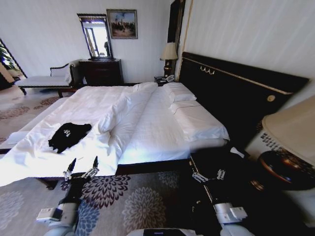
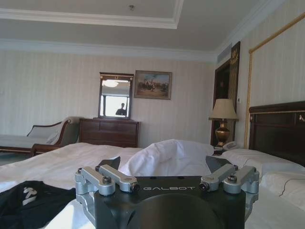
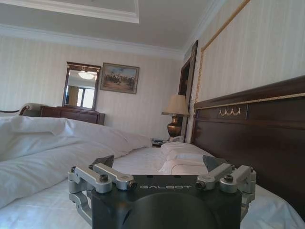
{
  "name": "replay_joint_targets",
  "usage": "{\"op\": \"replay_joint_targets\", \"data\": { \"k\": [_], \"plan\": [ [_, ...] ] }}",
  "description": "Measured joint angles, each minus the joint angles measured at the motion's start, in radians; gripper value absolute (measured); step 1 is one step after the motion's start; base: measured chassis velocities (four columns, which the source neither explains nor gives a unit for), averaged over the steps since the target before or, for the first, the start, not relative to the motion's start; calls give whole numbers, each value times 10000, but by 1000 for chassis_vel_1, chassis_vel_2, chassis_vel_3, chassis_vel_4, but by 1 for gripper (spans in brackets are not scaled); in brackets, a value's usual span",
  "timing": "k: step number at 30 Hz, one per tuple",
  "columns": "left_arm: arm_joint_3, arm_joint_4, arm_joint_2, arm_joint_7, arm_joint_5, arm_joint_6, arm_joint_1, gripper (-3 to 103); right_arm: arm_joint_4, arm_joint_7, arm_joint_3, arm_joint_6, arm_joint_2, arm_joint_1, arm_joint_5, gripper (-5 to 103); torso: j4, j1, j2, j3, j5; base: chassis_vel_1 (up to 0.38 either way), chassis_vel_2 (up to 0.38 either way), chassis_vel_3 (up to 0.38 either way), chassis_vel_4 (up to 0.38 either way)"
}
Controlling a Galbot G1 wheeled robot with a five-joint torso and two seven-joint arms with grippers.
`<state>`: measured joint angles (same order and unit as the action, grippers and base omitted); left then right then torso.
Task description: Fold the clothes on the bed.
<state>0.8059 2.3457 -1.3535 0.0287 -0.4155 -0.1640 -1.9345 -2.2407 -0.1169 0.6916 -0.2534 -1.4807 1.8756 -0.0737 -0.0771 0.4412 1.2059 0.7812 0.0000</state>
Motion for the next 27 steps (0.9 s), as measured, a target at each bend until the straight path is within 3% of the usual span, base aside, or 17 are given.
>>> {"op": "replay_joint_targets", "data": {
  "k": [27],
  "plan": [
    [61,-111,-41,-60,-73,-106,-65,100,119,84,-18,11,9,-30,32,100,0,0,0,0,0,-136,139,138,-130]
  ]
}}
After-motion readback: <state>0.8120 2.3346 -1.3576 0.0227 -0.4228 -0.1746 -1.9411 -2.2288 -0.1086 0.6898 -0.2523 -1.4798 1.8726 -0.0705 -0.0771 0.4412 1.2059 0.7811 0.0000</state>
